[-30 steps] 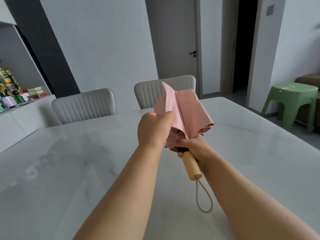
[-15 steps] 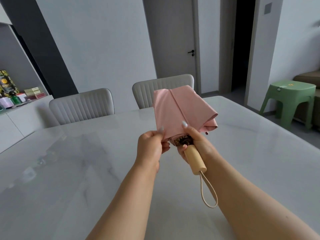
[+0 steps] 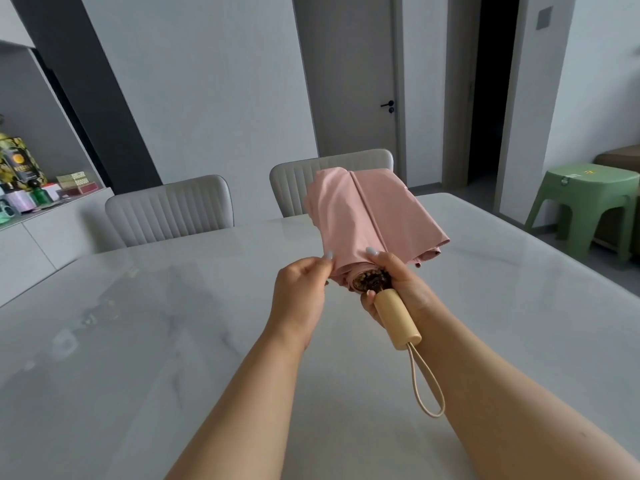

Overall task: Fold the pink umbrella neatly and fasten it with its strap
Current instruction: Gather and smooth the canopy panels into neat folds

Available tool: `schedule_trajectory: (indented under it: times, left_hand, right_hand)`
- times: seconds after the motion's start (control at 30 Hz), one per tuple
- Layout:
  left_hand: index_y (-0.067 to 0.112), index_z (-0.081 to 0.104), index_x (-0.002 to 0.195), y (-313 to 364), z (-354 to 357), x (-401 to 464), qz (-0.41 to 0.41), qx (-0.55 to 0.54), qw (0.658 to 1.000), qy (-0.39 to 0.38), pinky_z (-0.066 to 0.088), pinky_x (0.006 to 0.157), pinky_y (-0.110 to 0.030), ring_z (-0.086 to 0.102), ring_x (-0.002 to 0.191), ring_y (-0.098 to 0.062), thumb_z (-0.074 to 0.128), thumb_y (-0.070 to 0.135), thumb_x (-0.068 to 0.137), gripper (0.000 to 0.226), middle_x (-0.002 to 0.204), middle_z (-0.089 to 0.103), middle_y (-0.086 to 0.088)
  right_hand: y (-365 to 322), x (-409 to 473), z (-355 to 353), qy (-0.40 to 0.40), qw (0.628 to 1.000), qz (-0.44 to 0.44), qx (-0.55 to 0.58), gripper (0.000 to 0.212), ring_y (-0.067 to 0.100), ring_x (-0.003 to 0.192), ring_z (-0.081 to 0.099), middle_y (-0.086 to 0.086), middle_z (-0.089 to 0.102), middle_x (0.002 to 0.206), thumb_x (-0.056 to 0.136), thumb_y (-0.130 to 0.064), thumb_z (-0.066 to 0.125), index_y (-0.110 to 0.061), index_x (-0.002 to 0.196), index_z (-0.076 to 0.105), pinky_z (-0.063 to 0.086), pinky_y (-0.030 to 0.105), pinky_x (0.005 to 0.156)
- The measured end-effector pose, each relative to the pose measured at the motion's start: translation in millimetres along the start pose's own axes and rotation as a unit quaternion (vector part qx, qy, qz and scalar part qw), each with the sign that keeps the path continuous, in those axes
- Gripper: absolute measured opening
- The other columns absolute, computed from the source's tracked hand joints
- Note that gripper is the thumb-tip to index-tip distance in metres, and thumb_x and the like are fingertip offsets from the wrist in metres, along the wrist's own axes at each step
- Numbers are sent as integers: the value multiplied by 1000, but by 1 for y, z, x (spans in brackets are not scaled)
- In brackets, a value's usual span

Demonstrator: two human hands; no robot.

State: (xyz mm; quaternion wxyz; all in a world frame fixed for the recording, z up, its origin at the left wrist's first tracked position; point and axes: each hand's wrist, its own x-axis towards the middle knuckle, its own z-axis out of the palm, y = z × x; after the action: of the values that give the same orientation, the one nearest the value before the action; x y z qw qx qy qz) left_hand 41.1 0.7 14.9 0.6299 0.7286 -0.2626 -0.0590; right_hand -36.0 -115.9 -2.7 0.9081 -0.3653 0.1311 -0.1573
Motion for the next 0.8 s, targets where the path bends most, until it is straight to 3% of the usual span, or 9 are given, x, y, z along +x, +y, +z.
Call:
schedule_trajectory:
  times: [0.1,0.27,0.43,0.6,0.8]
  left_hand:
    - [1,69,79,-10,0,-2,41,29,999,1,43,66,-29,49,68,-14,58,36,93,39,81,65,-24]
    - [21,73,70,-17,3,-7,30,37,999,-15,41,57,-13,49,53,2,55,36,97,36,61,61,8]
    - [18,69,65,-21,-5,-5,-29,5,998,-54,44,68,-27,51,64,-11,58,28,96,35,66,64,4]
    - [12,62,78,14,-26,50,-33,-52,998,21,45,68,-31,55,71,-17,56,26,95,23,74,61,-2]
    - [13,60,88,61,-36,115,-85,-77,992,56,50,64,-28,63,69,-18,55,46,93,33,78,66,-2]
  right_hand:
    - [0,1,0,10,1000,-1,8,57,29,91,57,20,60,103,60,-22,81,-3,108,57,46,20,36]
    - [3,-2,-1,10,1000,-8,-3,55,22,65,60,20,62,96,61,-19,82,-3,107,57,48,20,38]
    - [4,-6,-1,10,997,-45,-69,24,17,55,60,12,65,75,76,-8,70,-6,97,58,46,20,39]
    - [5,-8,0,-17,990,-76,-115,44,20,62,65,11,68,75,63,-6,78,-6,103,58,46,21,40]
    - [8,-9,2,-55,982,-87,-158,31,18,54,62,16,65,71,67,-12,70,0,94,60,43,21,39]
